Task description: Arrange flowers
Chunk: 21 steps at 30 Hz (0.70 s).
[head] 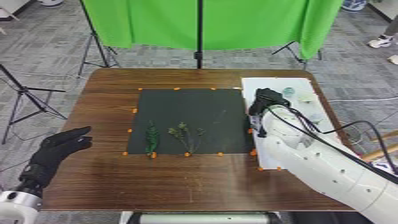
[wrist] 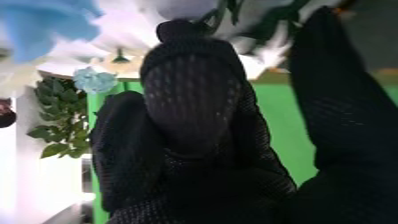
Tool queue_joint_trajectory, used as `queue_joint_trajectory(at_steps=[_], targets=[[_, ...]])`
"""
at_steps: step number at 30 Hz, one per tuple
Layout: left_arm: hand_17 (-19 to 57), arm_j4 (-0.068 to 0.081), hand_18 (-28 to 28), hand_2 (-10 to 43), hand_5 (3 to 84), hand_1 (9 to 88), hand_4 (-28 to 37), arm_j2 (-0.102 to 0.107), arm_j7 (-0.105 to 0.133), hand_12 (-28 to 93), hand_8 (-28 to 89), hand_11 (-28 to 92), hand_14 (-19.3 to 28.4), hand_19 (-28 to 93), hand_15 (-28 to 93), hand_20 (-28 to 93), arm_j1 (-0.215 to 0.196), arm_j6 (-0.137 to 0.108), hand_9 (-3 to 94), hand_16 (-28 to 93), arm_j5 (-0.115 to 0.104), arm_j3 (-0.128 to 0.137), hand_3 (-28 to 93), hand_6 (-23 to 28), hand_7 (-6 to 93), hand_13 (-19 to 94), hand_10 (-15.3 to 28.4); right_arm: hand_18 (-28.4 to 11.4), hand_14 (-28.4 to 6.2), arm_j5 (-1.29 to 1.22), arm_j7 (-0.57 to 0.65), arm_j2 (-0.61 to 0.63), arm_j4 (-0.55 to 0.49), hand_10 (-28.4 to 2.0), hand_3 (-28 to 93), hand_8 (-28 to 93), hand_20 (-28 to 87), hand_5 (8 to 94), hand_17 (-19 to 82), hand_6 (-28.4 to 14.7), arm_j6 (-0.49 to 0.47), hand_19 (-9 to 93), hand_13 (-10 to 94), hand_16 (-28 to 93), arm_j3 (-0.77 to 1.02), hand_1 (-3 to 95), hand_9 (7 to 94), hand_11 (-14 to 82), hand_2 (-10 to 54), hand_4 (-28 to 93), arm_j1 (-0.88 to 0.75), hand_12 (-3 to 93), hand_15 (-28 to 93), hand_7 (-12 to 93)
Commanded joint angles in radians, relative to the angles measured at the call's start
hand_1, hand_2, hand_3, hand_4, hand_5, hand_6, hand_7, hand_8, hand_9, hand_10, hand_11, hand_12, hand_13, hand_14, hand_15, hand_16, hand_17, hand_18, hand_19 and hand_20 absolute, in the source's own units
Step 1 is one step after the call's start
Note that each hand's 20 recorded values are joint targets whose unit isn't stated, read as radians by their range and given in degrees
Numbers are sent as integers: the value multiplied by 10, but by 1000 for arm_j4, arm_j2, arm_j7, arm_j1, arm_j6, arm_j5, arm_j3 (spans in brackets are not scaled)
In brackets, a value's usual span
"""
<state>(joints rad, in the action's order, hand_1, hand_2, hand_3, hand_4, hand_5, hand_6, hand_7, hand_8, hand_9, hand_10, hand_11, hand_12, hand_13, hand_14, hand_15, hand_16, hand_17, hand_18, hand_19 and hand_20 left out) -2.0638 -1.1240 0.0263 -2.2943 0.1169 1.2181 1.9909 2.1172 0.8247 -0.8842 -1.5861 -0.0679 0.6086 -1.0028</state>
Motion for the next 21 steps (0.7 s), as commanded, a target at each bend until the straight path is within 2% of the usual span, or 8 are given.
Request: queue_joint_trajectory(at_steps=[1,2,3,5,8,17,19,21], targets=[[98,5,153,-33,459,322,-163,-5,-16,110,-55,168,196,198,209,227,-1,16,462,1,4,-3,615,57,99,379,150,-43,-5,18,-29,-19,17,-138,254,145,382,669,743,-73,138,862,937,203,-39,691,876,142,-95,48,-71,316,567,229],[98,5,152,-33,459,322,-163,-5,-16,110,-55,169,196,197,209,226,0,17,462,2,5,-3,614,57,98,378,150,-42,-4,19,-34,-22,21,-132,-20,181,406,675,746,-73,148,850,937,202,-37,804,888,122,-95,231,-76,350,569,246],[99,6,152,-34,458,323,-163,-5,-15,110,-55,169,196,196,209,226,-1,18,462,1,3,-2,615,57,98,379,150,-41,-2,8,-32,-21,20,-128,-154,198,417,680,748,-73,155,845,937,202,-38,867,897,118,-95,323,-78,370,571,267],[99,3,152,-33,458,323,-163,-7,-16,111,-55,169,196,194,208,225,-3,19,462,1,4,-1,615,56,98,379,150,-39,2,9,-37,-21,25,-119,-267,204,432,684,752,-70,188,839,937,201,-40,935,911,128,-95,424,-83,401,580,322],[99,3,152,-32,458,324,-162,-8,-15,111,-55,169,196,194,207,225,-6,17,462,1,4,1,613,57,98,379,150,-37,3,3,-46,-12,24,-111,-258,197,438,695,752,-65,212,842,937,207,-37,946,913,145,-95,494,-76,432,584,365],[98,-4,152,-33,457,324,-162,-13,-12,110,-54,168,195,194,208,225,-12,16,460,2,6,5,613,57,96,378,150,-34,6,19,-61,42,-62,-112,-238,179,454,707,751,-60,260,842,937,226,20,946,910,151,-95,510,-27,457,584,398],[98,0,152,-33,457,323,-161,-11,-13,110,-54,167,195,194,208,225,-7,14,460,2,6,2,614,57,96,378,150,-34,6,16,-72,49,-82,-112,-237,178,455,707,751,-59,267,843,937,229,39,946,909,151,-95,512,-19,458,584,401],[98,-5,152,-33,457,324,-161,-15,-11,110,-54,168,196,194,208,225,-14,13,460,2,7,6,614,58,96,377,150,-33,6,8,-83,59,-110,-112,-238,178,456,706,751,-59,276,843,937,231,51,946,909,152,-95,514,-16,459,584,403]])
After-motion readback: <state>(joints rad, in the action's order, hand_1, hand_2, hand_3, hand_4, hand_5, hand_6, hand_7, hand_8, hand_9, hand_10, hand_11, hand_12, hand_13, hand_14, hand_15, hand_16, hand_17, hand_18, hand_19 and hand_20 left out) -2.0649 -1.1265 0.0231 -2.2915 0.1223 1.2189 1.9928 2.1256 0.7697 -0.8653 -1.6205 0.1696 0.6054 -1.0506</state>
